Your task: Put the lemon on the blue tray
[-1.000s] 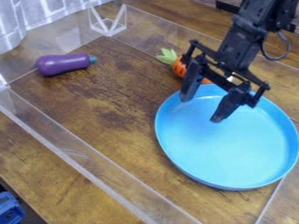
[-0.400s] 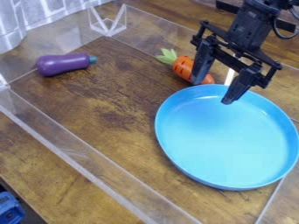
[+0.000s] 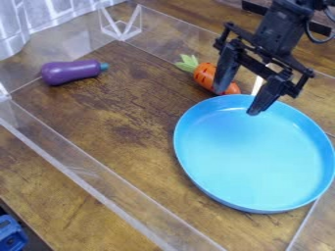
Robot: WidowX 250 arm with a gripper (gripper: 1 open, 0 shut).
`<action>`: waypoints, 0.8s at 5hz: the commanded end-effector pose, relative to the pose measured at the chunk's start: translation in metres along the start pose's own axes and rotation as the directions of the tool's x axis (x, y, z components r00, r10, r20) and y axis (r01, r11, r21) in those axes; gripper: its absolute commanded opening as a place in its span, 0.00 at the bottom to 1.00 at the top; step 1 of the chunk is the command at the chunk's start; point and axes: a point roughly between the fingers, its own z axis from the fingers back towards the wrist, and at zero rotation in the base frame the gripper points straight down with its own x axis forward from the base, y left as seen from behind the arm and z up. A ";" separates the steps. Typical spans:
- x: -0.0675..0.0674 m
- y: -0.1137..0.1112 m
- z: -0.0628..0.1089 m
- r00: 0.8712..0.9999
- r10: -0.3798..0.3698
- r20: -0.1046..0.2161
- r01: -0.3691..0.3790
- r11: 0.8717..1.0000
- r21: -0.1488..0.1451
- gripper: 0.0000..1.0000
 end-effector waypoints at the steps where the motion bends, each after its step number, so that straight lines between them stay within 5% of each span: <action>1: 0.004 0.003 0.020 0.997 -0.045 0.064 0.044 0.999 0.025 1.00; 2: 0.011 0.008 0.015 0.993 -0.112 0.043 0.108 0.992 0.069 1.00; 4: 0.016 0.022 0.005 0.982 -0.189 -0.002 0.188 0.976 0.109 1.00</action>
